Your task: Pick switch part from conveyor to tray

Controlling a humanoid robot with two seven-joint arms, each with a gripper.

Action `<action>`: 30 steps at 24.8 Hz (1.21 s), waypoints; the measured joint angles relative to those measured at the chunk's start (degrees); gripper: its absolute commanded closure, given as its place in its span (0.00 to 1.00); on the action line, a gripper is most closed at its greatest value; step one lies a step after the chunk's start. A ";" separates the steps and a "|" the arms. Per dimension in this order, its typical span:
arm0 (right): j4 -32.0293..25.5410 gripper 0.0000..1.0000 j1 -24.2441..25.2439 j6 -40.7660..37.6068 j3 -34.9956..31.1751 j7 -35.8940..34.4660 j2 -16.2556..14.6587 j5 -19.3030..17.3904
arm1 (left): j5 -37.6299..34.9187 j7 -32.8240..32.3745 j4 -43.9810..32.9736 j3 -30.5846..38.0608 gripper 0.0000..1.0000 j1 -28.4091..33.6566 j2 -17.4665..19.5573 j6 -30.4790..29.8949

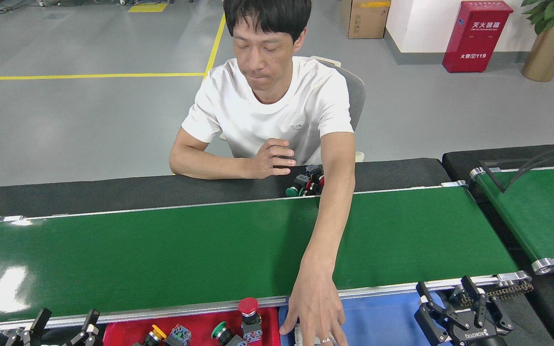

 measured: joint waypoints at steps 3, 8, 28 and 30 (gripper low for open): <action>0.00 0.00 0.00 -0.02 -0.04 -0.05 0.00 0.00 | 0.37 0.31 -0.46 -0.86 0.00 1.81 -0.03 2.35; 0.02 0.00 -0.02 -0.07 -0.32 -0.06 0.00 0.00 | 0.59 2.40 -2.07 -9.83 0.00 5.67 0.03 11.45; 0.25 0.00 -0.07 -0.05 -2.30 -0.07 0.00 -0.07 | 3.45 3.44 -5.33 -22.99 0.00 6.62 7.50 31.72; 0.32 0.00 -0.08 0.11 -2.36 -0.08 0.00 -0.07 | 3.46 3.45 -5.48 -22.99 0.00 6.64 7.96 31.61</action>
